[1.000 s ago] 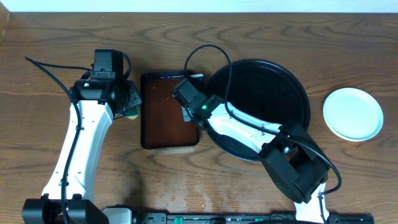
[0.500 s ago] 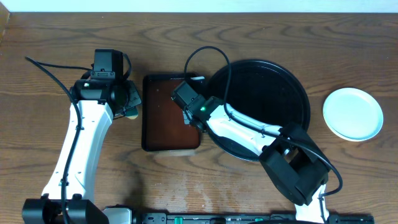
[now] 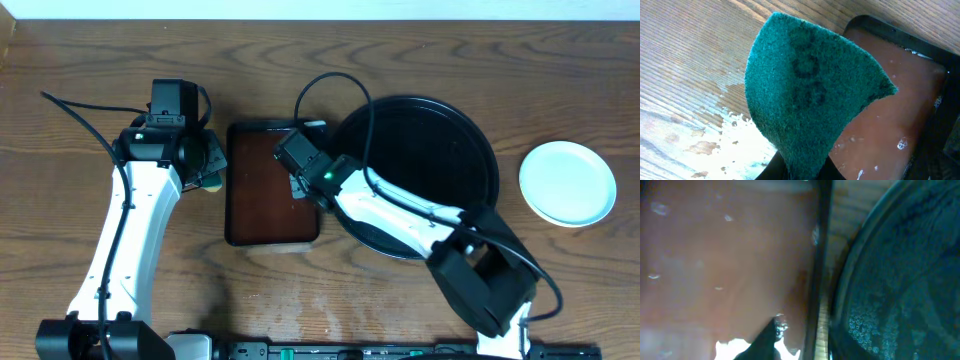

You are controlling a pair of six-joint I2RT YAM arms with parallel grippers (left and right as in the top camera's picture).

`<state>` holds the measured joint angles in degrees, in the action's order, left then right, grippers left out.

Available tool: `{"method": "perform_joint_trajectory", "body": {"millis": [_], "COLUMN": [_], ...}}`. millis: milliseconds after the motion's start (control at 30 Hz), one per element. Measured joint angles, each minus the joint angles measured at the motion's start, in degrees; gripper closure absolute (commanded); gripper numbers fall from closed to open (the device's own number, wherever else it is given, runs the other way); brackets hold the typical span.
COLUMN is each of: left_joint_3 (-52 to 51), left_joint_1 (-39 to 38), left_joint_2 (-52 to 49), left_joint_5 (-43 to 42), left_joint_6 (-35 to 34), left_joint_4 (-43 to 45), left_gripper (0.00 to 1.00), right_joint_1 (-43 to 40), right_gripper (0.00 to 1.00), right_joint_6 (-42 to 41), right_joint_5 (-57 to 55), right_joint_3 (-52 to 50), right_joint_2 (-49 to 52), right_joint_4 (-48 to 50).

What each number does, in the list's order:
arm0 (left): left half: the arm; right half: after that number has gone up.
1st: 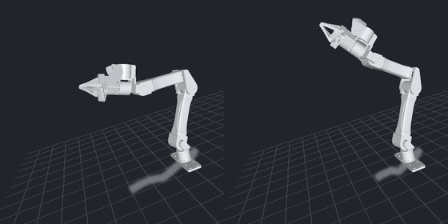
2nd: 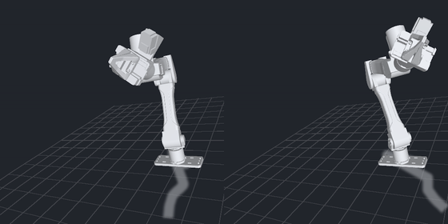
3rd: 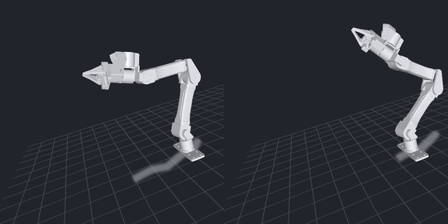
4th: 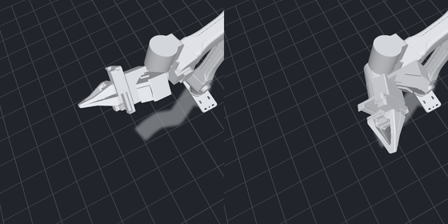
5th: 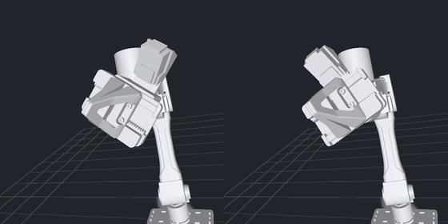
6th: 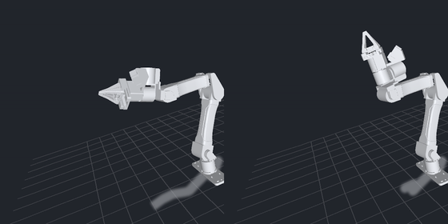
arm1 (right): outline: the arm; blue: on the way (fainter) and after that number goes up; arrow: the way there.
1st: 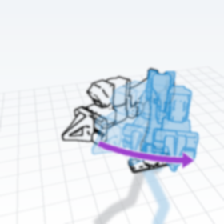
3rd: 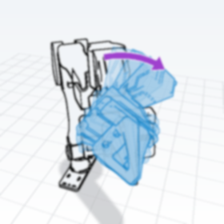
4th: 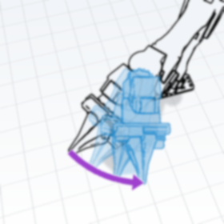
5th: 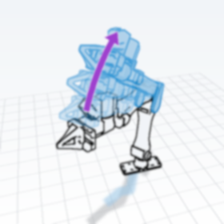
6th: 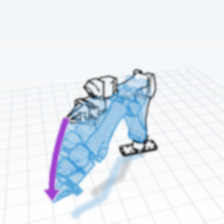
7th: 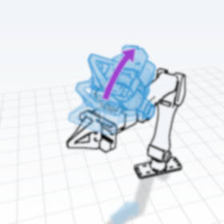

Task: Clean dirty plates on tray and stack at the side

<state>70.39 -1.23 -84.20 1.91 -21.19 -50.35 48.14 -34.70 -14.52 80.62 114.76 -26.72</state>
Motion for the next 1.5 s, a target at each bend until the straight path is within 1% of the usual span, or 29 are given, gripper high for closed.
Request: {"method": "perform_joint_trajectory", "body": {"millis": [33,167,267,367,467,533,600,700,800,1000,1167,1367,1500], "left_joint_3": [0.00,-0.02,-0.02,-0.02,-0.02,-0.02,-0.02,-0.02,-0.02,-0.02,-0.02,-0.02,-0.02], "left_joint_1": [0.00,0.00,0.00,0.00,0.00,0.00,0.00,0.00,0.00,0.00,0.00,0.00,0.00], "left_joint_2": [0.00,0.00,0.00,0.00,0.00,0.00,0.00,0.00,0.00,-0.02,-1.07,-2.80,-2.80], "left_joint_5": [0.00,0.00,0.00,0.00,0.02,0.00,0.00,0.02,0.02,0.02,0.00,-0.07,-0.26], "left_joint_6": [0.00,0.00,0.00,0.00,0.00,0.00,0.00,0.00,0.00,0.00,0.00,0.00,0.00], "left_joint_4": [0.04,0.24,0.26,0.28,0.35,0.35,0.35,0.37,0.37,0.39,0.48,0.48,0.48], "left_gripper": [0.91,0.91,0.91,0.91,0.91,0.91,0.91,0.91,0.91,0.91,0.91,0.91,0.91], "right_joint_1": [-0.02,-0.52,-2.05,-5.42,-9.55,-12.15,-14.12,-14.91,-14.34,-13.20,-13.18,-13.20,-13.20], "right_gripper": [0.51,0.48,0.47,0.48,0.46,0.42,0.40,0.42,0.42,0.42,0.42,0.48,0.68], "right_joint_6": [0.74,4.46,8.39,11.13,13.57,15.56,18.14,22.91,26.62,30.14,32.17,33.29,34.14], "right_joint_5": [0.13,1.60,5.46,9.16,12.52,14.60,16.13,17.40,18.05,19.06,19.08,19.04,18.97], "right_joint_3": [0.00,0.02,2.51,7.93,15.32,21.49,27.45,32.33,32.79,32.79,32.79,32.79,32.79], "right_joint_2": [-0.83,-3.69,-4.15,-4.13,-3.56,-2.16,0.04,4.02,7.43,13.46,15.63,17.99,19.12], "right_joint_4": [0.00,-0.07,-4.33,-10.49,-15.08,-17.55,-18.91,-17.03,-14.01,-12.57,-12.35,-12.04,-12.37]}}
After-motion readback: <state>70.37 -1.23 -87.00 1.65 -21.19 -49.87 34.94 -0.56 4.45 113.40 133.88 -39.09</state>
